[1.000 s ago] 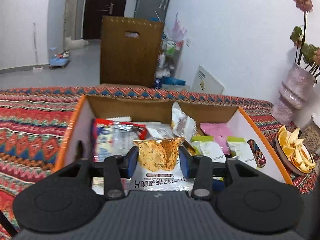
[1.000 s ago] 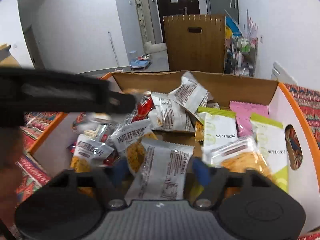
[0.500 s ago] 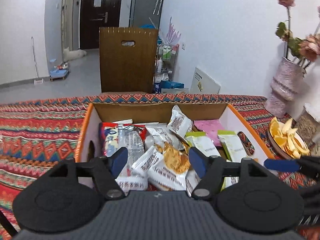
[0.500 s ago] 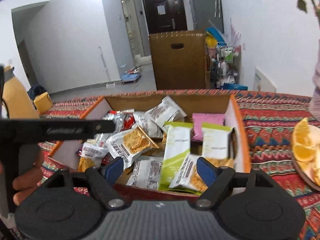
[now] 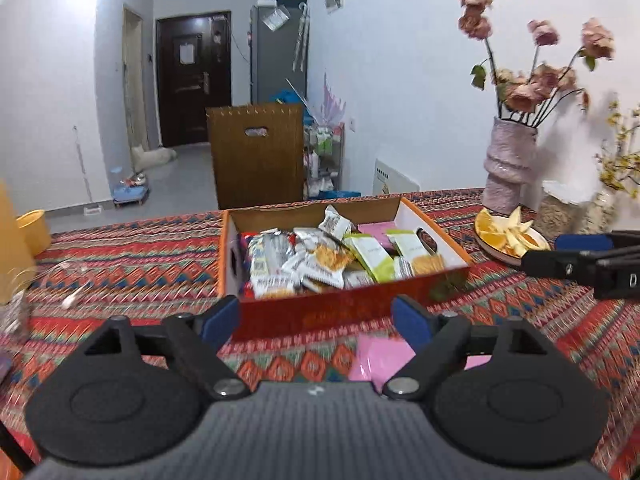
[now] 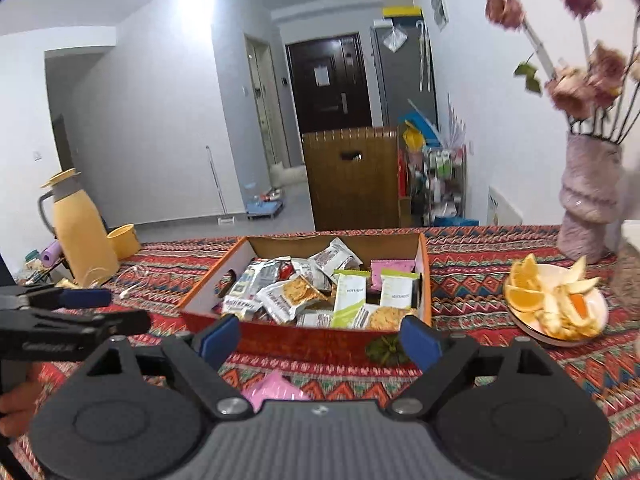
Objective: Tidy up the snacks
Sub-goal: 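Withdraw both tools from the box toward the pink packets, then grasp a pink packet with the left tool while the right tool grasps the other pink packet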
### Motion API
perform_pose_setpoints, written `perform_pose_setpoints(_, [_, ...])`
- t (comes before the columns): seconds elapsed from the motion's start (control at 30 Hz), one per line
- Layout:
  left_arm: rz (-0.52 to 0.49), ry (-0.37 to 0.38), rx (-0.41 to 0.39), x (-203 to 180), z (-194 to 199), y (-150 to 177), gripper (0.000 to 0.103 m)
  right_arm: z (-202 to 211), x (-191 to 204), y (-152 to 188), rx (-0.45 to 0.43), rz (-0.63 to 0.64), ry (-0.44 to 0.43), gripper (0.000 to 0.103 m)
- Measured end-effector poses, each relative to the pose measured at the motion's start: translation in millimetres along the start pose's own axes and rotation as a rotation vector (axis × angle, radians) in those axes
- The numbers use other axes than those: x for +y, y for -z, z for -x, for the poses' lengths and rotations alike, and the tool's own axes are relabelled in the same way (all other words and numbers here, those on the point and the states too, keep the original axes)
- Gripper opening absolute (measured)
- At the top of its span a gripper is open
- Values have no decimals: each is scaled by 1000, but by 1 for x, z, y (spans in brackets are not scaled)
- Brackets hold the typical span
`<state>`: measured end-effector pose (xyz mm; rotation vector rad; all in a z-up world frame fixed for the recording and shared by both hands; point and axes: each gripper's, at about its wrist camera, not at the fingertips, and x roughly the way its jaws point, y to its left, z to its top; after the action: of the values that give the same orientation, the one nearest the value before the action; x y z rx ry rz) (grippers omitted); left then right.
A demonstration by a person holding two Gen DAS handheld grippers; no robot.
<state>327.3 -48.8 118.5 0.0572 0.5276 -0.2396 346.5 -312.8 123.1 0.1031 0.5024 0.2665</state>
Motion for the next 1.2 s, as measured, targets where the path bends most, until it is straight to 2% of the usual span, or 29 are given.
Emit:
perform_pose_setpoints(0.23, [-17,-3,-47,-17,92,81,93,88,22,61,-84,78,-7,93])
perform_pose_setpoints(0.33, [5,-47,-82,-17,125,116,98,119,35,94,-114,124,8,95])
perform_pose_setpoints(0.5, [31,-94,-94,-9,159,166,103,160,53,158,-207,183,50,100])
perform_pose_setpoints(0.57, [27,-131,-76,-9,164,180,103,168,57,182,-213,174,64,102])
perform_pose_setpoints(0.63, [36,-130,-53,-5,164,191,103,165,57,206,-181,122,53,103])
perform_pose_setpoints(0.8, [51,-147,-5,2,150,206,103,141,66,254,-33,130,80,103])
perform_pose_setpoints(1.2, [65,-131,35,8,132,209,103,130,66,253,-4,122,77,103])
